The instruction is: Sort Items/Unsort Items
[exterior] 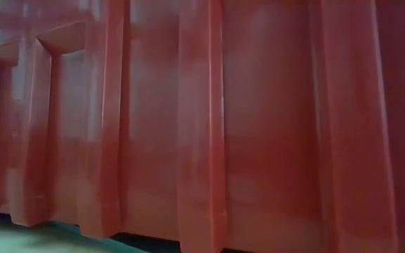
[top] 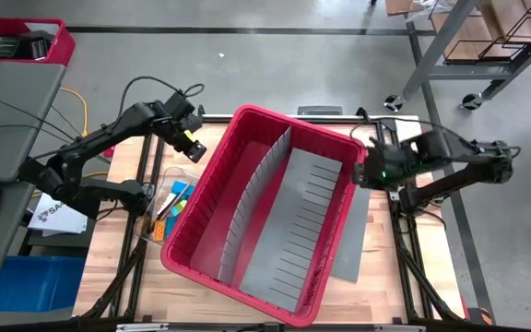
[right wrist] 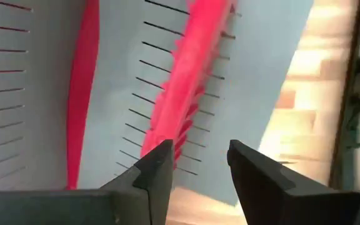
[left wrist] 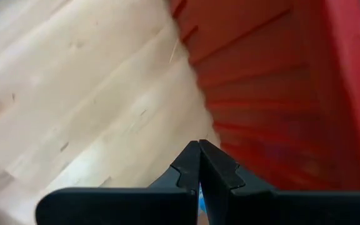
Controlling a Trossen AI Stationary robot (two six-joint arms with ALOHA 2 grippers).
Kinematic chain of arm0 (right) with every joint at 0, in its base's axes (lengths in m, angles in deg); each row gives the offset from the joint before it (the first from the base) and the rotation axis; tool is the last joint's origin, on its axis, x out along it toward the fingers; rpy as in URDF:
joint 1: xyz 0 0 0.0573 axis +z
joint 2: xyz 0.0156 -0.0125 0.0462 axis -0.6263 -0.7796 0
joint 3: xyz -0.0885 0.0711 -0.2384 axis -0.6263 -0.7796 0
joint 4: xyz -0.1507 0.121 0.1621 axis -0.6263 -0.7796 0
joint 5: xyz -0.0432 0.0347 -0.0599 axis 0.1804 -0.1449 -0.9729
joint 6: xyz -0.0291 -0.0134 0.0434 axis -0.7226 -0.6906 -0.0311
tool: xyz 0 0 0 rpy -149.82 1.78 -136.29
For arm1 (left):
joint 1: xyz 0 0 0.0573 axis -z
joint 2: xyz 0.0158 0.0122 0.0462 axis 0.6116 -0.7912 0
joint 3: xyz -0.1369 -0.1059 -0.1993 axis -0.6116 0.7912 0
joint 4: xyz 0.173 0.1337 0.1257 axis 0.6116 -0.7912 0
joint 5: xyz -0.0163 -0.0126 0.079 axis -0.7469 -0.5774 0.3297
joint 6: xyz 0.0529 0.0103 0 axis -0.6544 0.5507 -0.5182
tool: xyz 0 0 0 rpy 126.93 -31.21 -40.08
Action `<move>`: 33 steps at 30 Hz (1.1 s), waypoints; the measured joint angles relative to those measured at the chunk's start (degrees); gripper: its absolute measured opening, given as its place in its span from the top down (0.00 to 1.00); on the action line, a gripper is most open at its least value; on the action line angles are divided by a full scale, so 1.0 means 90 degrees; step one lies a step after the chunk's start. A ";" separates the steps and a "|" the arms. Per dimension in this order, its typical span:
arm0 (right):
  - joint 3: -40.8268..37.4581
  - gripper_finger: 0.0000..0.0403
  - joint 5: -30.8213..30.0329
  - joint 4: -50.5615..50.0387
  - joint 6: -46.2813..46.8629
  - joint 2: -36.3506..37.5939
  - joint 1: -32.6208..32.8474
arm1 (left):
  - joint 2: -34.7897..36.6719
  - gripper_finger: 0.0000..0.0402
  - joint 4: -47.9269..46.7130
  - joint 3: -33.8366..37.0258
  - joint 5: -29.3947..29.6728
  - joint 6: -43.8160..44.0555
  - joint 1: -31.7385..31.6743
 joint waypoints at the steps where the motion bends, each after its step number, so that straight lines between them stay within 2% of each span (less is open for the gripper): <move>1: -0.0135 0.67 -0.0077 -0.0023 0.0285 0.0080 0.0154 | 0.0001 1.00 0.0008 0.0014 0.0012 0.0024 0.0005; 3: -0.0402 0.75 -0.0140 -0.0139 0.0537 0.0224 0.0441 | 0.0002 1.00 0.0085 0.0019 0.0066 0.0029 0.0008; 5: -0.0898 0.88 -0.0030 -0.0108 0.0850 0.0382 0.0733 | 0.0002 1.00 0.0073 0.0019 0.0154 0.0029 0.0007; 7: -0.1432 0.97 -0.0019 0.0277 0.1323 0.0471 0.0997 | 0.0002 1.00 0.0061 0.0019 0.0170 0.0104 0.0007; 12: -0.2668 0.99 -0.0134 0.2322 0.1808 0.0484 0.1280 | -0.0011 1.00 -0.0604 0.0019 -0.0208 0.0016 0.0165; 16: -0.3333 0.99 -0.0768 0.3826 0.2018 0.0426 0.1314 | 0.0020 1.00 -0.0815 0.0024 0.0198 0.0046 0.0410; 19: -0.3560 1.00 -0.1298 0.4519 0.2117 0.0402 0.1307 | 0.0018 1.00 -0.0762 0.0024 0.0022 0.0195 0.0617; 26: -0.3399 1.00 -0.2070 0.4700 0.1930 0.0407 0.1305 | -0.0271 1.00 -0.0599 0.0034 -0.0022 0.0612 0.1389; 33: -0.2752 1.00 -0.2045 0.3613 0.1796 0.0418 0.1342 | -0.0719 1.00 0.0238 0.0010 0.0164 0.1107 0.1884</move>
